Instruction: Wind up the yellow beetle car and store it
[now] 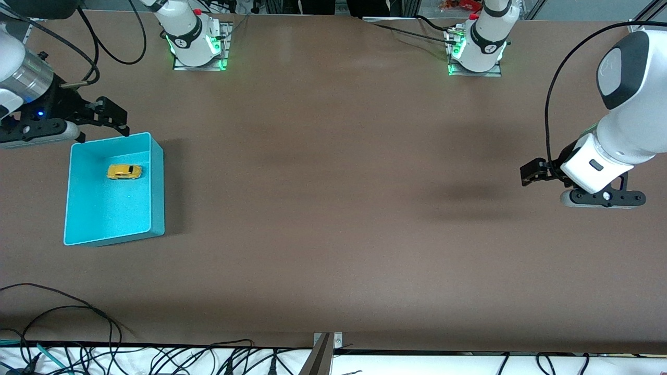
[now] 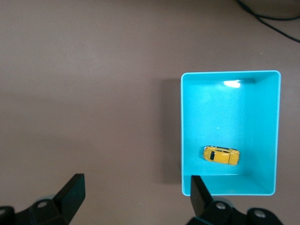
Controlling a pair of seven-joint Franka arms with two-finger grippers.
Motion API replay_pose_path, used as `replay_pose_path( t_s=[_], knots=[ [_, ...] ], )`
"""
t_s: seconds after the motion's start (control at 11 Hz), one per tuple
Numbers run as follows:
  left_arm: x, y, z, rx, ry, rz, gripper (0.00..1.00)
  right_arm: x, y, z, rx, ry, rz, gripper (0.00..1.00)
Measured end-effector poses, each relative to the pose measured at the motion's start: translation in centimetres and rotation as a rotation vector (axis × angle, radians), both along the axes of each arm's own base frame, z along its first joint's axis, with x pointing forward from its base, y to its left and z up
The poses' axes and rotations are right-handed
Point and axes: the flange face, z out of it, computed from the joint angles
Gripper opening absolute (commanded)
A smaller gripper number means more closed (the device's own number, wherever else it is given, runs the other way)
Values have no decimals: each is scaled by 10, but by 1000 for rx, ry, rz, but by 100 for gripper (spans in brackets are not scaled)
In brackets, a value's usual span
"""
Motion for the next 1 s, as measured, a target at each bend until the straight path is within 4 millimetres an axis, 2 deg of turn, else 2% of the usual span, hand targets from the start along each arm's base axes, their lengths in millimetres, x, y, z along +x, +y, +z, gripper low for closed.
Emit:
replay_pose_path(
  t_s=[0.27, 0.36, 1.0],
  knots=[
    [2, 28, -3, 2, 4, 27, 100, 2, -13, 6, -21, -13, -18, 100],
    [3, 31, -3, 1, 5, 16, 100, 3, -15, 7, -20, -15, -21, 100],
    [2, 23, -3, -1, 5, -8, 100, 6, -17, 3, -37, -11, -23, 100]
  ],
)
